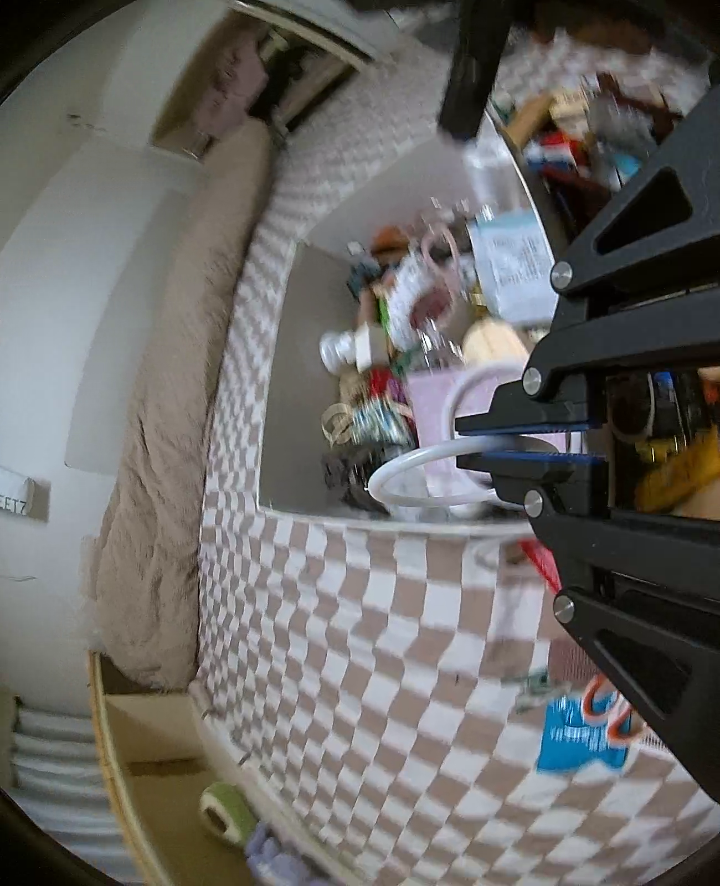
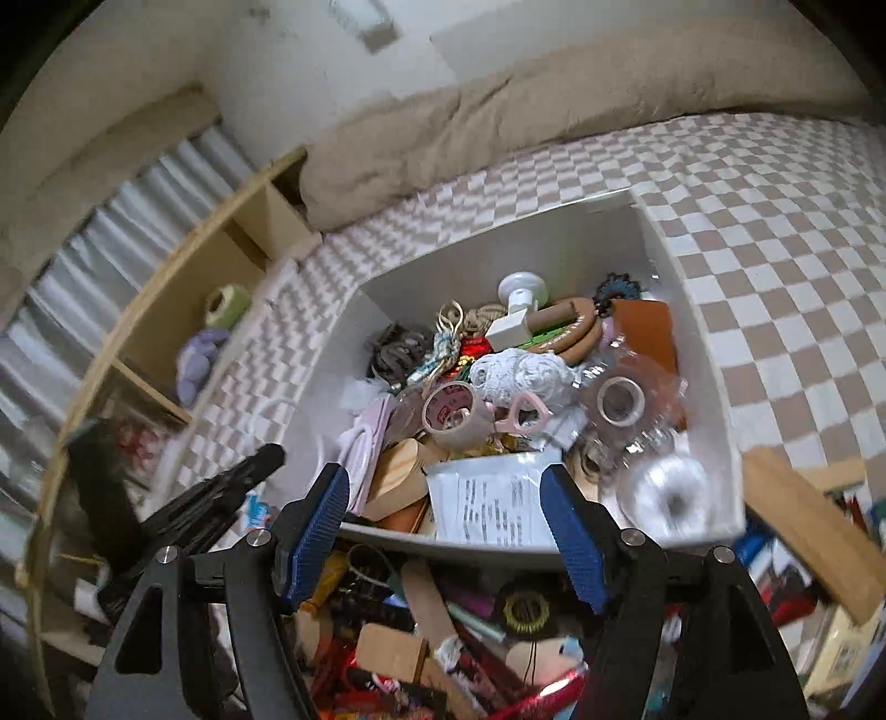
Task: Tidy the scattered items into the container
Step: 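Lower the tape roll into the box and open right tool while left lowers cable, then open the left tool to drop the white cable into the box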
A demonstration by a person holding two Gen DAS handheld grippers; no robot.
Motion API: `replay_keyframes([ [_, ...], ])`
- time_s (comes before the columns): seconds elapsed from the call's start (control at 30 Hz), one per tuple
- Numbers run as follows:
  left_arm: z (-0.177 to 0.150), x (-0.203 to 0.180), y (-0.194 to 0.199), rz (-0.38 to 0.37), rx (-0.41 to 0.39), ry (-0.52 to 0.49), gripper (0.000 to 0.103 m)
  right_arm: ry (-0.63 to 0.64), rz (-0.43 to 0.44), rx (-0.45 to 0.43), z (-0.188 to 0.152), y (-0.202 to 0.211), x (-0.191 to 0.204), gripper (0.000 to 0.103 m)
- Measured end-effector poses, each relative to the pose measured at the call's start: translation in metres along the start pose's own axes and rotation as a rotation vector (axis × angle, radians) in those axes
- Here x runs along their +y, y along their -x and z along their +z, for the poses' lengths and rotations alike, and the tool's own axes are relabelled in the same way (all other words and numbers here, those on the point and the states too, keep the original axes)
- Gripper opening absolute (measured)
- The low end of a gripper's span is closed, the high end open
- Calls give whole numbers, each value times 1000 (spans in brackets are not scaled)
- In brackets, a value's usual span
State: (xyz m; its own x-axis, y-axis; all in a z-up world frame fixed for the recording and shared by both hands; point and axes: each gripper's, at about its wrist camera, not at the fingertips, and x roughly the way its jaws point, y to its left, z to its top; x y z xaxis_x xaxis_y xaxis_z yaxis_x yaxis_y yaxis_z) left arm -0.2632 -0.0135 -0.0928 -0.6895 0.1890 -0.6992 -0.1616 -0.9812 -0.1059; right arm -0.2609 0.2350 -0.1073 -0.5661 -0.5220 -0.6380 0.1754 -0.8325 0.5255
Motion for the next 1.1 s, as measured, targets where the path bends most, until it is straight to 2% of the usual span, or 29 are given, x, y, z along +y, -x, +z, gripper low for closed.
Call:
replay_keyframes([
  [0.1,-2,-5,-6,15,28,-30,6,-40,19,-43,-11,11,-14,72],
  [0.23,-8,-12,-16,11,67,-61,6,-78,66,-56,-18,16,-26,72],
  [0.37,-9,-11,-20,-23,71,-4,10,-77,91,-76,-22,22,-28,72],
  [0.4,-9,-11,-19,-33,68,10,21,-74,96,-78,-24,23,-29,72],
  [0.43,-9,-11,-18,-43,64,21,39,-73,97,-78,-25,23,-30,72],
  [0.47,-10,-12,-16,-50,56,30,49,-73,97,-77,-26,23,-31,72],
  [0.5,-10,-13,-15,-56,51,32,55,-73,98,-77,-28,23,-32,72],
  [0.7,-12,-15,-11,-42,22,24,55,-78,109,-64,-33,19,-35,72],
  [1.0,-14,-5,-2,-98,6,80,55,-66,106,-79,-35,22,-35,72],
  [1.07,-15,-3,1,-102,1,87,59,-53,87,-87,-35,22,-34,72],
  [1.1,-15,-3,2,-105,-2,90,64,-42,77,-92,-35,22,-34,73],
])
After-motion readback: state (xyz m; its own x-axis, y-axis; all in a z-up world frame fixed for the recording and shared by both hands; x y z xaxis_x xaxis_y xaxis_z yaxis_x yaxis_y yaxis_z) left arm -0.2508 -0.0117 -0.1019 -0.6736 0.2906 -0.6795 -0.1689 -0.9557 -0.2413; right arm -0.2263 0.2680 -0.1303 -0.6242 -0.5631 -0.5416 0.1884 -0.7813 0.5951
